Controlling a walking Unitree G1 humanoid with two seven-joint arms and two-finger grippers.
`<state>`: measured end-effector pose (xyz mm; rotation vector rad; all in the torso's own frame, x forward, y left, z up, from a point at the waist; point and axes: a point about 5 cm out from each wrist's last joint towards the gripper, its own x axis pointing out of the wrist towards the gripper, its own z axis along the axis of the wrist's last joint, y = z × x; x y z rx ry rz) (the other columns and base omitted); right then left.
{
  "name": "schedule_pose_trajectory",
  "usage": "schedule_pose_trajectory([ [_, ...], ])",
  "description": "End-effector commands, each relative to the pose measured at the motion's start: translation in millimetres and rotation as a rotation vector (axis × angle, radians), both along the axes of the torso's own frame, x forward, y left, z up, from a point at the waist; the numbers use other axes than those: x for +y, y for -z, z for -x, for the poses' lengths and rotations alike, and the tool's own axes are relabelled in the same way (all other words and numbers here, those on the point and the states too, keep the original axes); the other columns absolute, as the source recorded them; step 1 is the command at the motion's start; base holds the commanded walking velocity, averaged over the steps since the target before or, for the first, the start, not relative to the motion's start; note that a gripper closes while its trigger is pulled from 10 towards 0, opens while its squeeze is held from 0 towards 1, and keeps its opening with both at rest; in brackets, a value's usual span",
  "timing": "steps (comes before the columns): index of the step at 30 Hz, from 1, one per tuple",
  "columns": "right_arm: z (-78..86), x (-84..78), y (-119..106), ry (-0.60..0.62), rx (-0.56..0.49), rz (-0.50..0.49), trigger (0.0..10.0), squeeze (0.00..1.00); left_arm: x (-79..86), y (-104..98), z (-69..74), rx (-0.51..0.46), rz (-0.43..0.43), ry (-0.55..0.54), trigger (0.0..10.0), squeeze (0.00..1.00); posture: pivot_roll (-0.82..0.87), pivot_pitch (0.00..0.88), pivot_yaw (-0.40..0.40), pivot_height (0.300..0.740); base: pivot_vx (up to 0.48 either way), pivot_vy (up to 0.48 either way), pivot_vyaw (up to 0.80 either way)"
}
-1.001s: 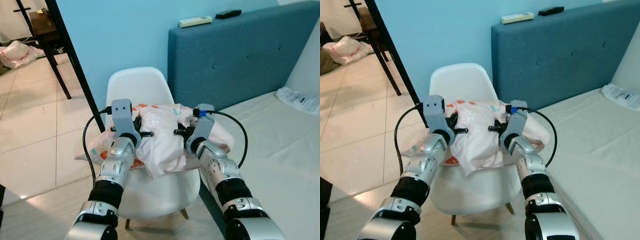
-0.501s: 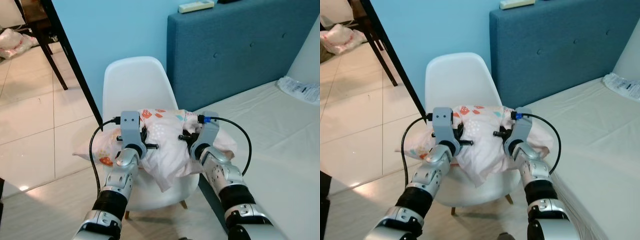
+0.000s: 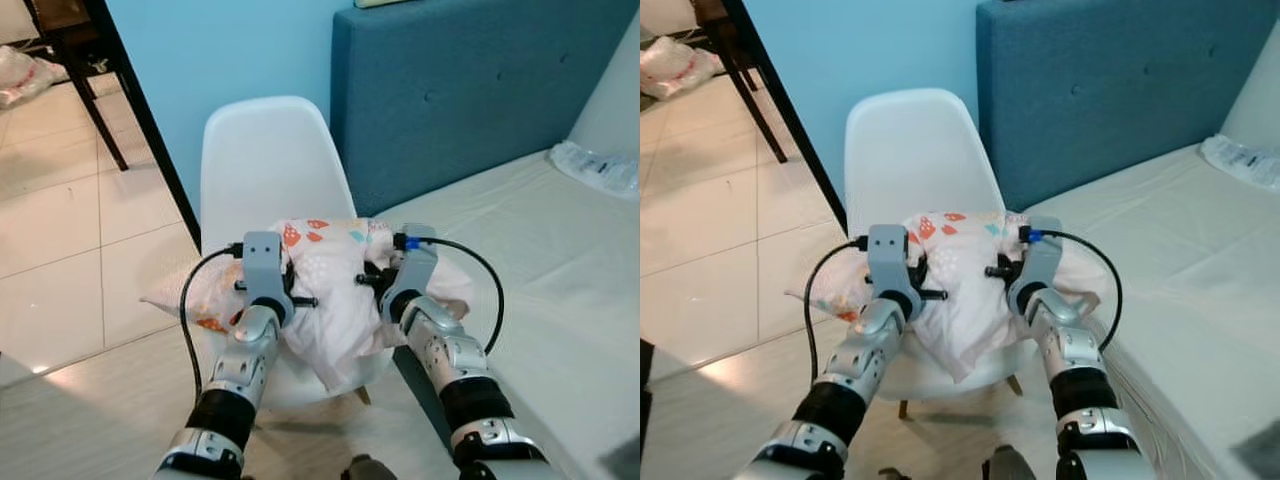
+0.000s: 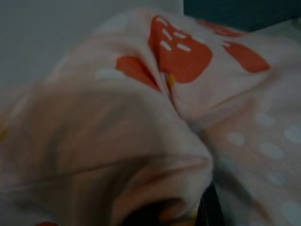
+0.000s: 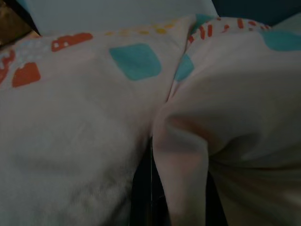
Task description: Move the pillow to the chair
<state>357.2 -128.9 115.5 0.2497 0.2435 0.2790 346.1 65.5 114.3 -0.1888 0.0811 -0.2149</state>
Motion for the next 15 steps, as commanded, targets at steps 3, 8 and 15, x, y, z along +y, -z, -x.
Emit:
schedule_pose_trajectory([
  [3, 5.9, 16.1, 10.2, -0.059, 0.043, 0.007, 10.0, 0.0, -10.8, 13.8, 6.8, 0.059, -0.003, 0.034, 10.0, 0.0, -0.12, 0.227, 0.071, 0.625, 0.0, 0.0, 0.0],
  [8, 5.0, 14.8, 5.6, -0.05, 0.022, -0.003, 10.0, 0.0, -11.2, 13.6, 6.9, 0.056, -0.004, 0.038, 10.0, 0.0, -0.13, 0.223, 0.074, 0.625, 0.0, 0.0, 0.0],
  [15, 5.7, 15.0, 8.2, -0.049, 0.045, 0.023, 10.0, 0.0, -12.2, 16.8, 7.1, 0.064, -0.014, 0.045, 10.0, 0.0, -0.13, 0.226, 0.078, 0.611, 0.0, 0.0, 0.0],
])
